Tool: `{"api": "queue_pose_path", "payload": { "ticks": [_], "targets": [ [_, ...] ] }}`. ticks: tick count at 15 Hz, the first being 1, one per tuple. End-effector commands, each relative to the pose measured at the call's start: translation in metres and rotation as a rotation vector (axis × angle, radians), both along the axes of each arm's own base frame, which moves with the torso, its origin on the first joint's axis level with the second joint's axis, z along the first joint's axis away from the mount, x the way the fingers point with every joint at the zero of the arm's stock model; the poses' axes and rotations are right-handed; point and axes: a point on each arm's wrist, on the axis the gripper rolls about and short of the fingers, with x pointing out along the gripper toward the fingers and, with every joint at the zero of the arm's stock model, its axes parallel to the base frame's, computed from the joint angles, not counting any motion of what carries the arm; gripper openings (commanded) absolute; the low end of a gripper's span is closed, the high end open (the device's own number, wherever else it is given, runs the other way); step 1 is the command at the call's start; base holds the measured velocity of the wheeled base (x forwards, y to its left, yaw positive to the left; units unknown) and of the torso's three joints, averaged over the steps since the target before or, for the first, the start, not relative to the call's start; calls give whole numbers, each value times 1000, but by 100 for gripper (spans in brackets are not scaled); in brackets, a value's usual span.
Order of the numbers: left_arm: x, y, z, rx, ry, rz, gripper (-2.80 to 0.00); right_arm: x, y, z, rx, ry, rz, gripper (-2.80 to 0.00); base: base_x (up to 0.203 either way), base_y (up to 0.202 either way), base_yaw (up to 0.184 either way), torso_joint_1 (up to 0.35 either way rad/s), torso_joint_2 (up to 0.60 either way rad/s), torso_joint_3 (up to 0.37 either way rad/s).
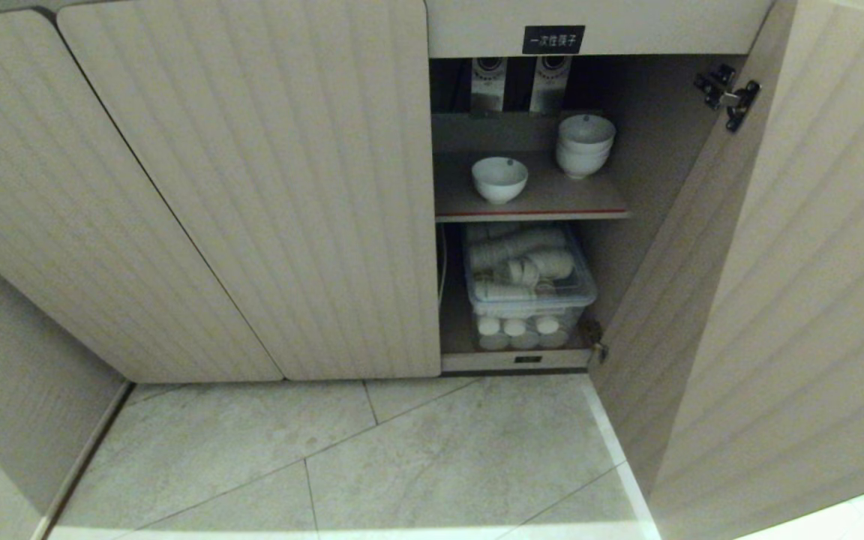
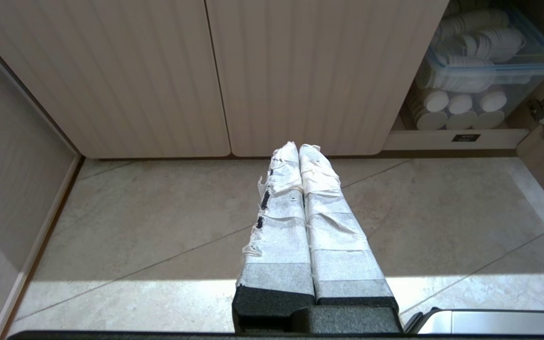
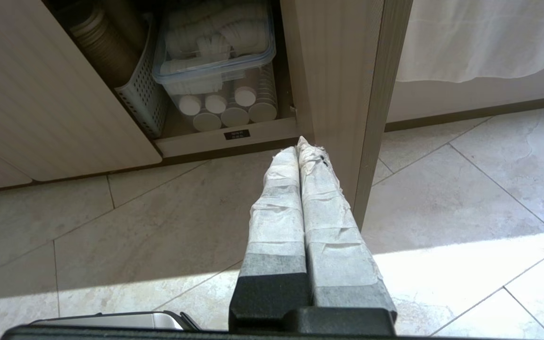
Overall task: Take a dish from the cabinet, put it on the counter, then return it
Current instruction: Take the bowl from the cabinet
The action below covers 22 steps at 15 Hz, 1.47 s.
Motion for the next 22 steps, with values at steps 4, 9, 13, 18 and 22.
{"api": "queue_pose_path", "payload": {
  "ticks": [4, 9, 13, 18, 22],
  "targets": [
    [0, 0, 0, 0, 1, -1, -280, 0, 0, 0, 1, 1, 0, -280, 0, 0, 0, 0, 0, 0],
    [0, 0, 0, 1, 1, 0, -280, 0, 0, 0, 1, 1, 0, -280, 0, 0, 0, 0, 0, 0],
    [0, 0, 0, 1, 1, 1, -280, 0, 0, 0, 1, 1, 0, -280, 0, 0, 0, 0, 0, 0],
    [0, 0, 0, 1, 1, 1, -280, 0, 0, 0, 1, 1, 0, -280, 0, 0, 0, 0, 0, 0],
    [0, 0, 0, 1, 1, 1, -280, 0, 0, 0, 1, 1, 0, -280, 0, 0, 0, 0, 0, 0]
  ]
}}
